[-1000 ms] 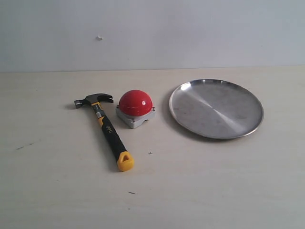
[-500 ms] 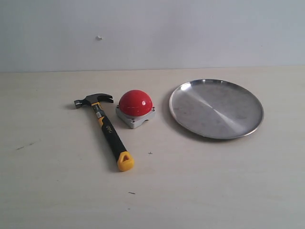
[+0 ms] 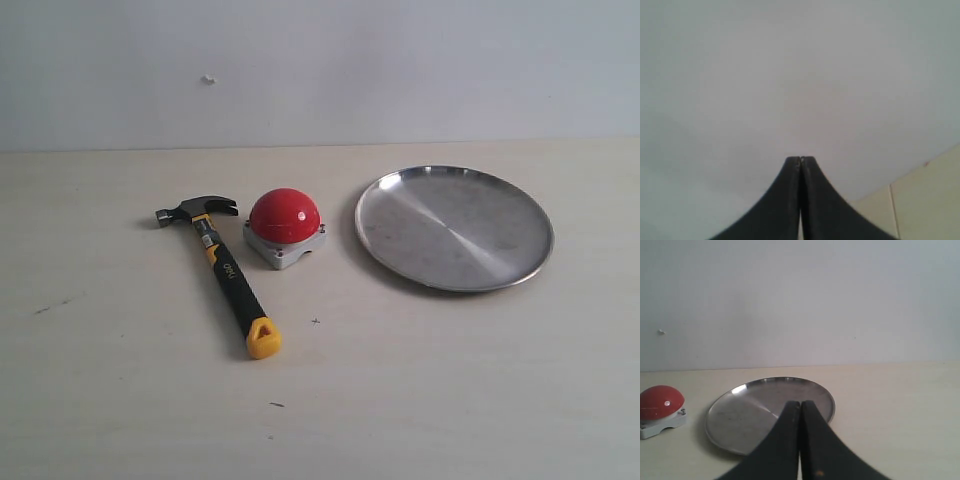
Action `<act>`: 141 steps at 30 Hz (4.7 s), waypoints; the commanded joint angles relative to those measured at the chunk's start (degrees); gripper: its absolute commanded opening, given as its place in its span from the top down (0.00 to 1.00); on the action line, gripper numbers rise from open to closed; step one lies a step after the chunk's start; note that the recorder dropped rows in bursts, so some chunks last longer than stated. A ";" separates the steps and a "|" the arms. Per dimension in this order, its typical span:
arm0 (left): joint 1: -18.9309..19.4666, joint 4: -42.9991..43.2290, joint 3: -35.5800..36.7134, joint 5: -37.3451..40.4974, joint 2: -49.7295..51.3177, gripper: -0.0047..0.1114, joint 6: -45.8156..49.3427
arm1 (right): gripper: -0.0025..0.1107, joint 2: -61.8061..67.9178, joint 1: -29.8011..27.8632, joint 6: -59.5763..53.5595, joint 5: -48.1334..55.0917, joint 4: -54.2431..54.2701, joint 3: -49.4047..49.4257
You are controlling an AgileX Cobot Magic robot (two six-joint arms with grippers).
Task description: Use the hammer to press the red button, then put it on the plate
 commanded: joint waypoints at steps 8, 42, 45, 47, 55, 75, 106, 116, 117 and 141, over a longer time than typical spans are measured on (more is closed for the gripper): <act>-8.40 -56.67 -20.08 51.27 26.82 0.96 33.16 | 0.98 -0.37 -0.37 0.00 -0.32 -0.10 0.26; -22.64 -116.51 -28.70 27.95 44.37 0.96 29.36 | 0.98 -0.37 -0.37 0.00 -0.32 -0.10 0.26; -22.64 -116.51 -28.70 27.95 44.37 0.96 29.36 | 0.98 -0.37 -0.37 0.00 -0.32 -0.10 0.26; -22.64 -116.51 -28.70 27.95 44.37 0.96 29.36 | 0.98 -0.37 -0.37 0.00 -0.32 -0.10 0.26; -22.64 -116.51 -28.70 27.95 44.37 0.96 29.36 | 0.98 -0.37 -0.37 0.00 -0.32 -0.10 0.26; -22.64 -125.79 -28.70 19.17 44.37 0.96 26.15 | 0.98 -0.37 -0.37 0.00 -0.32 -0.10 0.26; -26.13 -103.77 -28.70 11.88 48.63 0.96 -17.82 | 0.98 -0.37 -0.37 0.00 -0.32 -0.10 0.26; -31.48 -70.96 -35.49 41.48 51.47 0.96 -41.80 | 0.98 -0.37 -0.37 0.00 -0.32 -0.10 0.26; -31.58 -72.76 -37.25 44.66 52.17 0.96 -41.24 | 0.98 -0.37 -0.37 0.00 -0.32 -0.10 0.26; -23.38 -96.23 -46.17 34.73 62.77 0.96 -29.28 | 0.98 -0.37 -0.37 0.00 -0.32 -0.10 0.26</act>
